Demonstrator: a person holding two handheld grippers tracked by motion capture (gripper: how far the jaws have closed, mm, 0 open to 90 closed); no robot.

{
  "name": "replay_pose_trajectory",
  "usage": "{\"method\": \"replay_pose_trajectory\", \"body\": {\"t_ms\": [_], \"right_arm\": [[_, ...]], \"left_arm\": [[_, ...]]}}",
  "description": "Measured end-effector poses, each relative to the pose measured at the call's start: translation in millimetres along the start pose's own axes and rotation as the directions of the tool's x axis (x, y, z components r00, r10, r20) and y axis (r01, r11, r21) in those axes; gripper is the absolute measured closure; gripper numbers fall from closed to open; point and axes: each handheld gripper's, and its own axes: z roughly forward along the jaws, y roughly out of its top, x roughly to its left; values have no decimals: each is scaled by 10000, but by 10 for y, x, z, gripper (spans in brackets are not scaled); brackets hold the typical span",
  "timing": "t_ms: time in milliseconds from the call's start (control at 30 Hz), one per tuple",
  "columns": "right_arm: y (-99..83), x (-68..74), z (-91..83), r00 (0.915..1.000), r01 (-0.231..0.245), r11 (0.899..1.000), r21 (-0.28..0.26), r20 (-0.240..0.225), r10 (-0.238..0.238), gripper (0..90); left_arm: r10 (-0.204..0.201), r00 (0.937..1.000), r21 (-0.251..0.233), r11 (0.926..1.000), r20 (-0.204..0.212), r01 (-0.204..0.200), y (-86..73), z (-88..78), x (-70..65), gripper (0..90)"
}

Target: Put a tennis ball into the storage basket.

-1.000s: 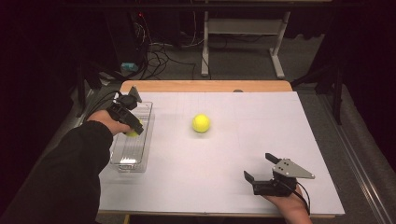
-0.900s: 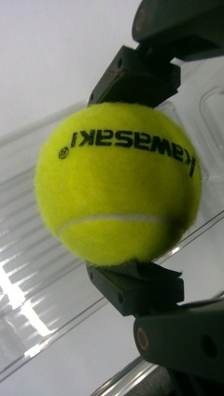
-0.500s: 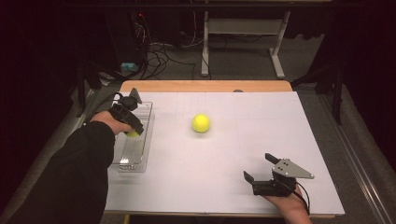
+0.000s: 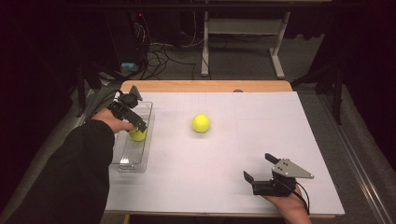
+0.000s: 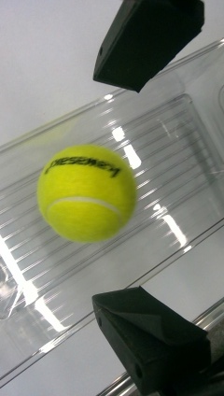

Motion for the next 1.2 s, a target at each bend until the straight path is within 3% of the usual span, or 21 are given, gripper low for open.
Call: {"method": "replay_pose_trajectory", "body": {"t_ms": [167,400,500,767,833,1000,1200], "right_arm": [[3,6,-2,10000,16,10000,-5,-6,-16,1],[0,-5,-18,10000,-15,10000,-10,55,15,1],[1,-5,-17,10000,-28,10000,-3,60,28,1],[-3,-2,-11,10000,-17,10000,-12,50,17,1],[-7,-1,-8,10000,-43,10000,36,53,43,1],[-12,2,7,10000,-29,10000,46,24,29,1],[14,14,26,9999,-137,9998,-107,-21,137,1]], "left_arm": [[137,9999,87,9999,-46,-137,-28,-38,-79,5],[743,9972,-12,9972,-50,-743,-74,-106,-361,5],[1004,9947,192,9948,-236,-1000,-87,-95,-535,5],[1575,9874,-2,9875,-148,-1575,-104,-57,-794,5],[1669,9855,26,9860,-298,-1669,-112,-25,-878,5],[2049,9788,-146,9787,41,-2048,-134,40,-1111,5],[2336,9717,-251,9722,364,-2327,-179,95,-1294,6]]}}
